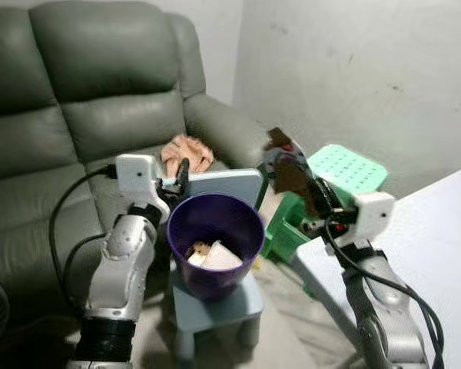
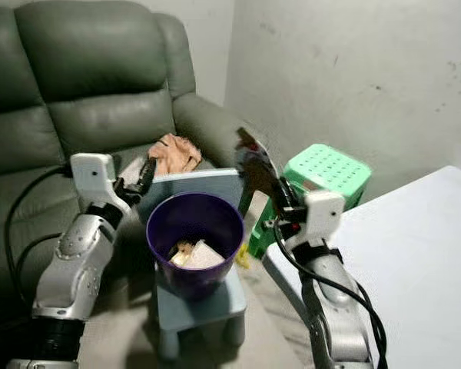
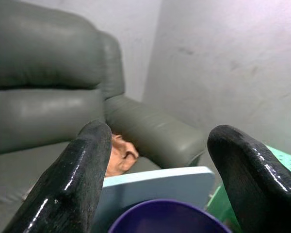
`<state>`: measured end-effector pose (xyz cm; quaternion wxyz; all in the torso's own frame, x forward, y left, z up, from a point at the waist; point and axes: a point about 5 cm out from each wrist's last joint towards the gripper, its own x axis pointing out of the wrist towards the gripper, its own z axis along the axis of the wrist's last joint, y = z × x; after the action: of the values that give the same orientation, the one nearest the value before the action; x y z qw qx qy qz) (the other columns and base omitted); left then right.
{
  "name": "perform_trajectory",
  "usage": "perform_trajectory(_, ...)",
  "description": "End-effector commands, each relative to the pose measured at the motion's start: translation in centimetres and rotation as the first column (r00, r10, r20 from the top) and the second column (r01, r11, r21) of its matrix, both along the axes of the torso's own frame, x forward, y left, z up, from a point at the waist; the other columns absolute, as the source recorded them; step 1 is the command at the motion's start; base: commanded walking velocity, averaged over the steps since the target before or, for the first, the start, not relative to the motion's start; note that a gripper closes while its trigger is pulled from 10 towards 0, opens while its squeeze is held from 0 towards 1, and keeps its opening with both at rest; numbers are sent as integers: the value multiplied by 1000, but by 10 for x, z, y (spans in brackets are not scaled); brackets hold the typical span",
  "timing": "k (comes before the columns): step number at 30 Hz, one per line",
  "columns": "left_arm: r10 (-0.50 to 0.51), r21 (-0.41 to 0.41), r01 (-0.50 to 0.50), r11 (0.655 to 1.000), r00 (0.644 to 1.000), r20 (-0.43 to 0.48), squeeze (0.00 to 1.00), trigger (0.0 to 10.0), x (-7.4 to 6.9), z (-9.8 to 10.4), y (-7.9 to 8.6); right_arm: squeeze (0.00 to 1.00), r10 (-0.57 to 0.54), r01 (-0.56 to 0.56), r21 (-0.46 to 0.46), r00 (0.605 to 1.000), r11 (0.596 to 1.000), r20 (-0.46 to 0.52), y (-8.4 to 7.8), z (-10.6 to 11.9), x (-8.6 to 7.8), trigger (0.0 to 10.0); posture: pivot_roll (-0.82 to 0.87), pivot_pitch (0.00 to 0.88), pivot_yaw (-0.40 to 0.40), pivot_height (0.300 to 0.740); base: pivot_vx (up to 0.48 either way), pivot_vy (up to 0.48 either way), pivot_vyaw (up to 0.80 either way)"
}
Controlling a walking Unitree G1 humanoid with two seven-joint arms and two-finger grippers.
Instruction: Picking trash to rubbish bin
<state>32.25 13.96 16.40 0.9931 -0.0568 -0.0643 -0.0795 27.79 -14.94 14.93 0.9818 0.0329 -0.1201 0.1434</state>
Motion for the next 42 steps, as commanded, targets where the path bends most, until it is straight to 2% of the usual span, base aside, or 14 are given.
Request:
perform_trajectory(1,-8,7,8,1000,1000,17,0,10000,-1,3,-4,0,-5,5,-35,1000,999,12,-4,4,1,10000,28,0,-106,740,0,0,0)
perform_trajectory(6,0,10,0,1000,1000,21,0,10000,-1,4,-2,0,9,-8,-86,1000,996,7,-4,3,3,10000,30,0,-109,740,0,0,570)
perform_trajectory(22,24,1,-24,1000,1000,15,0,10000,-1,3,-2,0,47,-46,-117,999,992,4,-1,5,10,10000,44,0,-130,740,0,0,800)
perform_trajectory(26,25,14,-25,1000,1000,1,0,10000,1,1,-1,0,75,-74,-149,997,986,1,2,6,14,10000,47,0,-134,740,0,0,800)
perform_trajectory(29,8,36,-7,999,1000,-20,0,10000,1,-3,-3,0,88,-87,-154,996,984,1,3,7,17,10000,50,0,-136,740,0,0,800)
perform_trajectory(30,-5,68,7,998,1000,-23,0,10000,0,-5,-5,0,98,-96,-168,995,981,2,3,8,20,10000,51,0,-138,740,0,0,800)
perform_trajectory(32,-31,78,34,996,999,-39,0,10000,-1,-7,-8,0,105,-107,-143,994,984,-18,3,7,23,10000,52,0,-138,740,0,0,0)
perform_trajectory(42,-230,90,234,968,972,-57,0,10000,-20,-14,-43,0,113,-129,-182,989,975,-94,6,0,47,10000,64,0,-150,740,0,0,0)
